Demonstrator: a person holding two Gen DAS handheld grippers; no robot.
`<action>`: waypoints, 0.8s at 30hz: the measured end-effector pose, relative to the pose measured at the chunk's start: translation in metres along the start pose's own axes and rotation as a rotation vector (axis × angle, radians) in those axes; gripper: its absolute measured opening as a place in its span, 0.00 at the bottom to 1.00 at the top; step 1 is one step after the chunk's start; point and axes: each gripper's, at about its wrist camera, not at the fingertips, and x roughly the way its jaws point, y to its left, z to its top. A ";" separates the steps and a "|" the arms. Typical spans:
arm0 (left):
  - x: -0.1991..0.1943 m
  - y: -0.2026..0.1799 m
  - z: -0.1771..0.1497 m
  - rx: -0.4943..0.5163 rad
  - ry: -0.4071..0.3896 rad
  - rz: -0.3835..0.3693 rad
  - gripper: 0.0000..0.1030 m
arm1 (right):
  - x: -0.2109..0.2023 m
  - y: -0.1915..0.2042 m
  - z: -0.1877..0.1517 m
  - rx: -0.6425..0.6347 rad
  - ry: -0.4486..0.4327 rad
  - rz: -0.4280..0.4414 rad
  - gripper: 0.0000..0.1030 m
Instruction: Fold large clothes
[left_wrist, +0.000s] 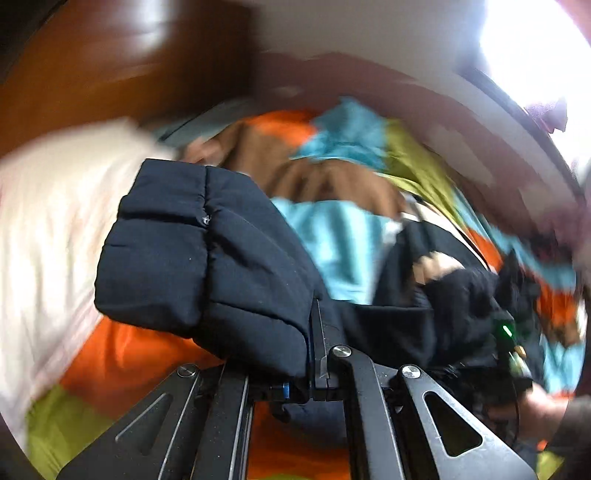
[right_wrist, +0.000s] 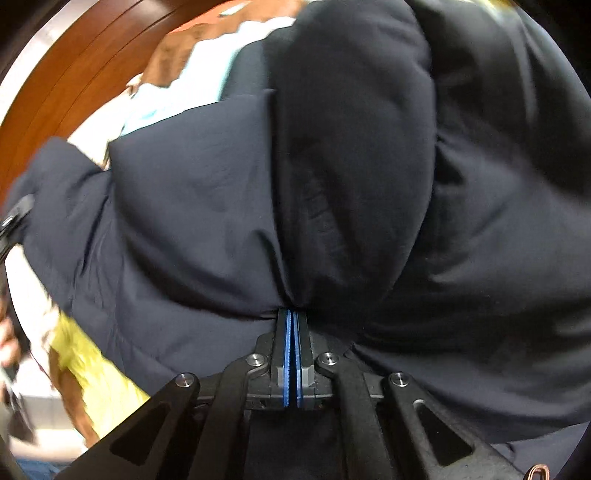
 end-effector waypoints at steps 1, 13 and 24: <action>0.006 -0.018 0.005 0.049 -0.004 -0.003 0.04 | 0.001 -0.008 0.001 0.057 0.007 0.039 0.00; 0.088 -0.234 -0.105 0.677 0.038 0.020 0.04 | -0.120 -0.109 -0.050 0.326 -0.142 0.329 0.21; 0.150 -0.318 -0.204 1.117 0.019 0.205 0.04 | -0.171 -0.188 -0.096 0.528 -0.187 0.483 0.46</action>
